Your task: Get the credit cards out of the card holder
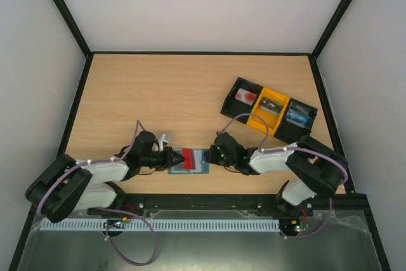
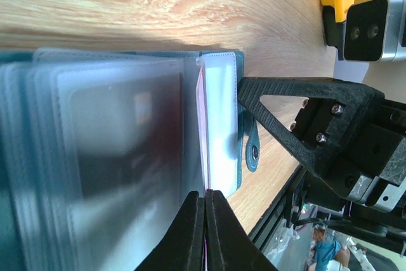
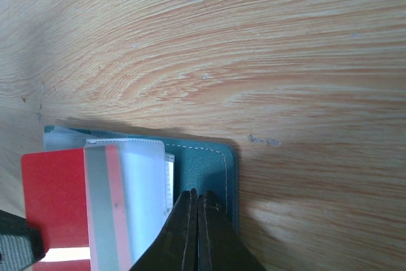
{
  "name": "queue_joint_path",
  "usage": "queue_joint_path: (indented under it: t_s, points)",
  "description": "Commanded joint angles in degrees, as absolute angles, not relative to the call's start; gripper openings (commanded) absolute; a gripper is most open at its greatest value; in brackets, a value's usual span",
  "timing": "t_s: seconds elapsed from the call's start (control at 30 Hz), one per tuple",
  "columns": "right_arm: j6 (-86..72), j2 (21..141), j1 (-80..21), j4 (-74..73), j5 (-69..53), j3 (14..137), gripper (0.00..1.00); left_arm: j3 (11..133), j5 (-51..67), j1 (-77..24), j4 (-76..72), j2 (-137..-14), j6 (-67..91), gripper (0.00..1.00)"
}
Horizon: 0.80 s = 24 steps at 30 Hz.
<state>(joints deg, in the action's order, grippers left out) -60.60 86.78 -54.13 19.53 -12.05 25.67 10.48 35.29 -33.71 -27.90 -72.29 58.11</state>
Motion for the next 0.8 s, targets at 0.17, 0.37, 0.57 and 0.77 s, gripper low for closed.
queue_joint_path:
  t_s: [0.17, 0.37, 0.57, 0.77]
  points:
    - [-57.24, 80.9, -54.44, 6.26, -6.77, 27.42, 0.04, 14.22, 30.28, -32.46, -15.36, -63.95, 56.08, 0.03]
    - [-53.96, 74.72, -54.47, 0.29, -4.08, 31.12, 0.06, 14.57, 30.34, -32.33, -14.52, -58.15, 55.22, 0.03]
    - [-56.6, 70.93, -54.47, -0.52, -5.73, 32.76, 0.09, 15.34, 26.14, -32.78, -14.37, -49.35, 51.62, 0.03]
    - [-54.85, 66.48, -54.45, 5.98, -6.76, 30.29, 0.16, 16.08, 25.39, -32.62, -15.48, -41.82, 54.67, 0.03]
